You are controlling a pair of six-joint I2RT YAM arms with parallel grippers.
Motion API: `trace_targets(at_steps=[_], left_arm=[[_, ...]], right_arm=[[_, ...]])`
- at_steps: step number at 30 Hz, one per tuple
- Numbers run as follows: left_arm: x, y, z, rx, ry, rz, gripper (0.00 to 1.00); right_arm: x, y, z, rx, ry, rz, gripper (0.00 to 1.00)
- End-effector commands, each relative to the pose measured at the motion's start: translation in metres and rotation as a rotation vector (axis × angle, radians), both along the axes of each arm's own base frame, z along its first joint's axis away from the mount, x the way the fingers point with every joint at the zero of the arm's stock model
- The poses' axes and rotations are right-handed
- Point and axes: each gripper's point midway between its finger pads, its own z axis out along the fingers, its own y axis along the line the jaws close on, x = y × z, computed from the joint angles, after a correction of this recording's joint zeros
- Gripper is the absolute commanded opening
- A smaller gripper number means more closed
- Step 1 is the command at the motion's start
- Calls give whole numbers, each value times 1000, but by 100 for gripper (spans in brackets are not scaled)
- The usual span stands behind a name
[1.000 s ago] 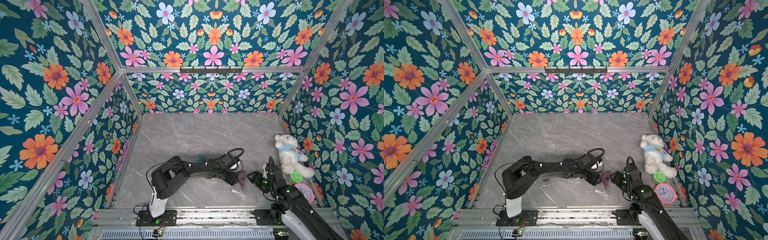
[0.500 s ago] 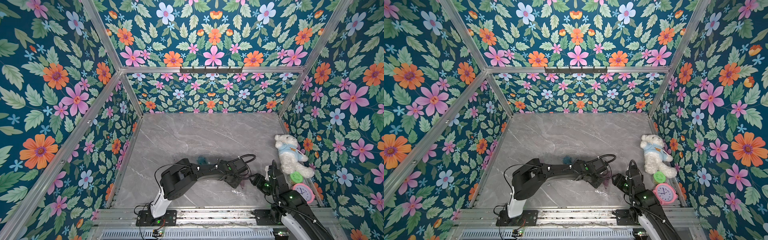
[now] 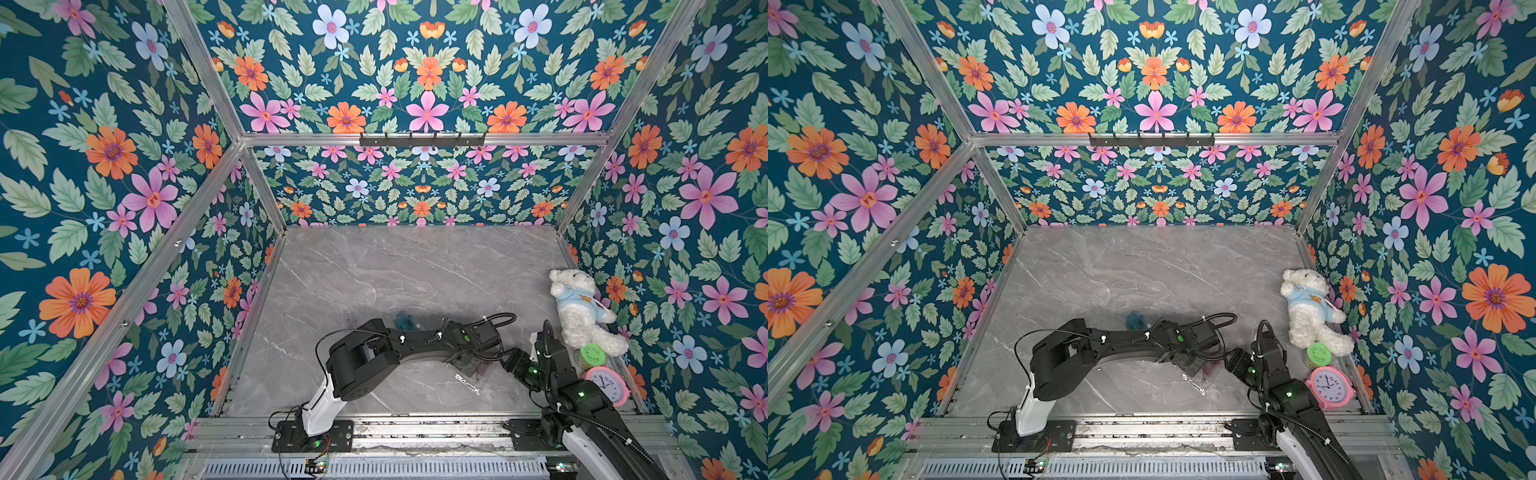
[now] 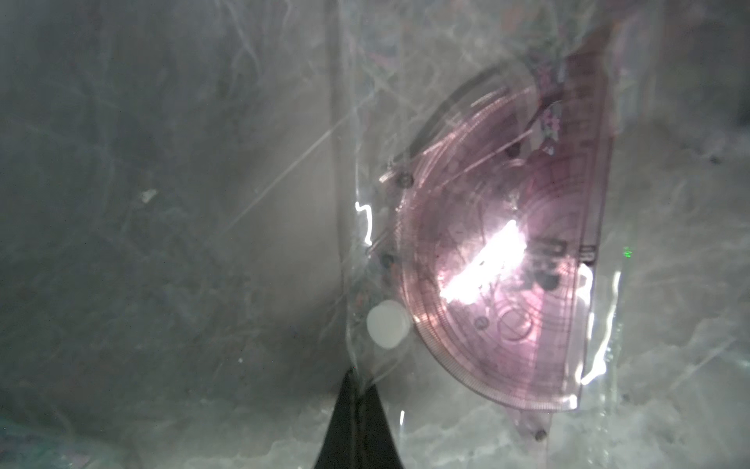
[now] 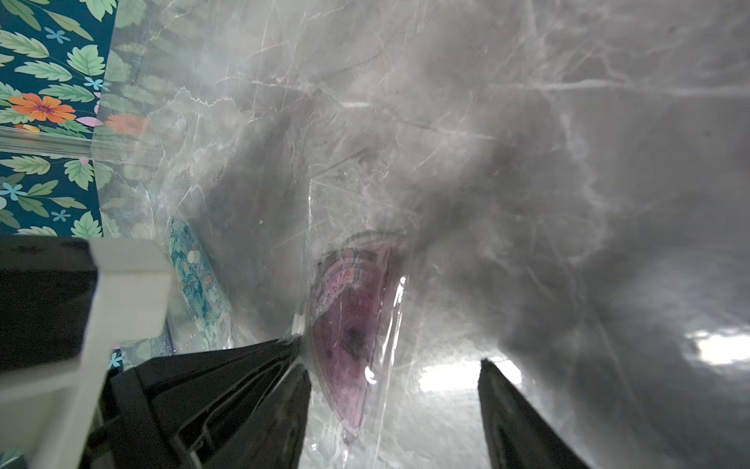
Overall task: Open the ruler set and take out the ruler
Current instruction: Pick up the ruler set bag from the center of the board.
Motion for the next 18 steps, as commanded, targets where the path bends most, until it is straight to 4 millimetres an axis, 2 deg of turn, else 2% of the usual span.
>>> trace_targets(at_steps=[1, 6, 10, 15, 18], left_arm=[[-18, 48, -17, 195, 78, 20, 0], [-13, 51, -14, 193, 44, 31, 0], [-2, 52, -3, 161, 8, 61, 0], [24, 48, 29, 7, 8, 118, 0], [35, 41, 53, -89, 2, 121, 0]], right_arm=[[3, -1, 2, -5, -15, -5, 67], [2, 0, 5, -1, -17, -1, 68], [5, 7, 24, 34, -70, 34, 71], [8, 19, 46, 85, -138, 95, 73], [11, 27, 51, 123, -156, 122, 75]])
